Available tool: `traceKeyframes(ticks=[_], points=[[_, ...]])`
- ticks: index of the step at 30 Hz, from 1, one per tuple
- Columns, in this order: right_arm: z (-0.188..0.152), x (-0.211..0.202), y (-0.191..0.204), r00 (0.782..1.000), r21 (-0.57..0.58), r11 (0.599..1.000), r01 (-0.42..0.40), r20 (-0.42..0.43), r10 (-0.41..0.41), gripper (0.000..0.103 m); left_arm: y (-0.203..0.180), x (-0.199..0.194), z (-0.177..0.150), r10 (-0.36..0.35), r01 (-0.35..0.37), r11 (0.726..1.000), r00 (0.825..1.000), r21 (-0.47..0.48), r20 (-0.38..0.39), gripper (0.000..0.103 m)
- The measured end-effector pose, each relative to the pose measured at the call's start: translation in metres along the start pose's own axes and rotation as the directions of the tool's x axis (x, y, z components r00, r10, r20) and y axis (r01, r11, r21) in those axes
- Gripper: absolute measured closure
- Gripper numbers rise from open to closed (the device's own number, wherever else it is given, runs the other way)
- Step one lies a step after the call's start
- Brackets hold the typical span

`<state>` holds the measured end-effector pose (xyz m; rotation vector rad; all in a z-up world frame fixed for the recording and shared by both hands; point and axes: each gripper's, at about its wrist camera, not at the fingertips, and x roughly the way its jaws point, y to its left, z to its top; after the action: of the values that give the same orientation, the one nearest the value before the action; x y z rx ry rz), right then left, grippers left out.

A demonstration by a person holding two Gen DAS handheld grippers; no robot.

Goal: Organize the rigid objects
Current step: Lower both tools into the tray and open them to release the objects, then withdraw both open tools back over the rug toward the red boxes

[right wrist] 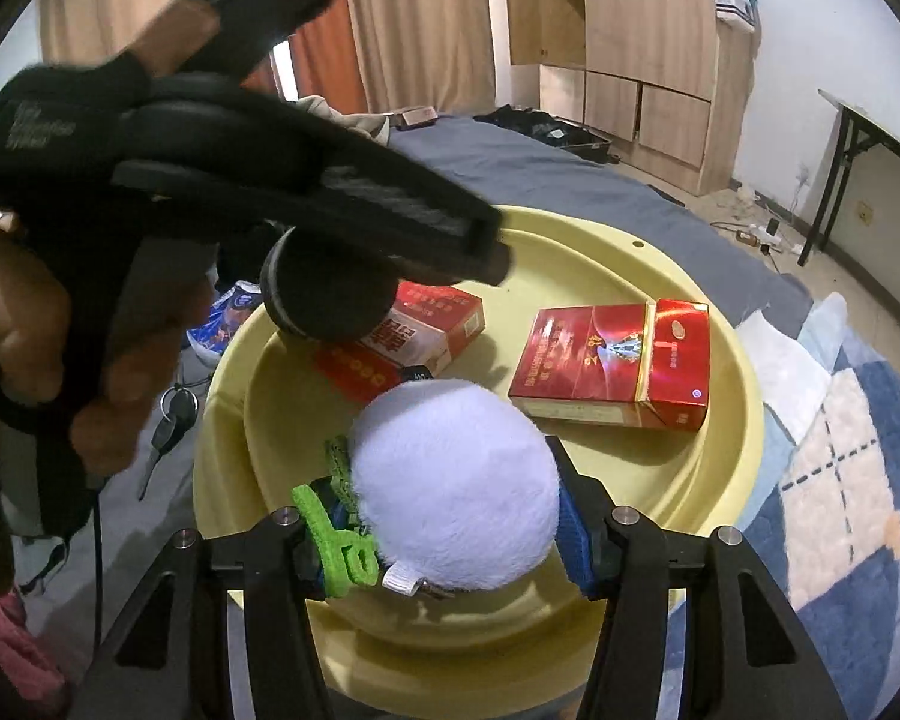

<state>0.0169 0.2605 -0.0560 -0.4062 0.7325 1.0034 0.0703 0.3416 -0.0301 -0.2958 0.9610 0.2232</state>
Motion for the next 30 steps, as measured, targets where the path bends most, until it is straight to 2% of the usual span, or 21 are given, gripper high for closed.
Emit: traceKeyframes(ticks=[2,3,4,5,8,13,14,16,18,20,21,24,26,28,30], points=[[0.001,-0.001,0.001,1.0,0.013,0.999,-0.03,0.001,0.03,0.049,-0.008,0.004,0.007,-0.027,0.027,1.0,1.0,0.015,-0.003,0.053],[0.001,-0.003,0.002,0.999,0.019,0.999,-0.043,0.006,0.043,0.049,-0.014,0.007,0.01,-0.075,0.076,0.996,0.997,0.04,-0.005,0.053],[0.002,-0.003,0.003,0.999,0.016,0.999,-0.032,0.002,0.032,0.049,-0.017,0.01,0.011,-0.113,0.114,0.992,0.993,0.059,-0.018,0.053],[0.002,-0.004,0.003,1.0,0.016,1.0,-0.025,-0.003,0.025,0.049,-0.023,0.015,0.012,-0.12,0.124,0.989,0.991,0.082,-0.05,0.053],[0.001,-0.005,0.003,0.999,0.017,0.999,-0.04,0.002,0.04,0.049,-0.034,0.017,0.008,-0.099,0.106,0.985,0.993,0.139,-0.058,0.053],[0.003,0.0,0.007,0.999,0.0,0.999,-0.038,-0.008,0.038,0.049,-0.034,0.017,0.009,-0.075,0.079,0.987,0.997,0.139,-0.031,0.052],[0.004,0.001,0.008,0.999,0.002,0.999,-0.04,-0.011,0.04,0.049,-0.033,0.016,0.009,-0.065,0.067,0.988,0.998,0.136,-0.024,0.05],[0.006,0.003,0.01,0.999,-0.002,0.999,-0.034,-0.011,0.034,0.049,-0.031,0.015,0.011,-0.075,0.077,0.991,0.997,0.11,-0.019,0.027],[0.007,0.004,0.011,0.999,-0.007,0.999,-0.034,-0.01,0.034,0.048,-0.027,0.013,0.013,-0.084,0.084,0.993,0.996,0.088,-0.006,0.021],[0.006,0.006,0.012,0.999,-0.007,0.999,-0.038,-0.009,0.038,0.044,-0.025,0.013,0.013,-0.086,0.086,0.994,0.996,0.07,-0.01,0.021],[0.006,0.007,0.012,0.999,-0.001,0.999,-0.039,-0.01,0.039,0.042,-0.022,0.013,0.013,-0.088,0.088,0.995,0.996,0.056,-0.009,0.02],[0.004,0.009,0.01,0.999,0.036,0.998,-0.047,-0.008,0.047,0.024,-0.013,0.005,0.014,-0.094,0.094,0.995,0.996,0.02,-0.001,0.016],[0.005,0.007,0.01,0.999,0.043,0.998,-0.053,0.006,0.053,0.017,-0.006,-0.006,0.017,-0.103,0.104,0.994,0.994,-0.019,0.028,0.008],[0.005,0.002,0.008,0.999,0.058,0.998,-0.034,0.026,0.033,0.002,-0.004,-0.016,0.021,-0.092,0.094,0.995,0.994,-0.036,0.06,0.002],[0.004,-0.002,0.005,0.999,0.09,0.996,-0.026,0.035,0.023,0.0,-0.003,-0.031,0.026,-0.074,0.08,0.995,0.992,-0.055,0.104,0.0]])
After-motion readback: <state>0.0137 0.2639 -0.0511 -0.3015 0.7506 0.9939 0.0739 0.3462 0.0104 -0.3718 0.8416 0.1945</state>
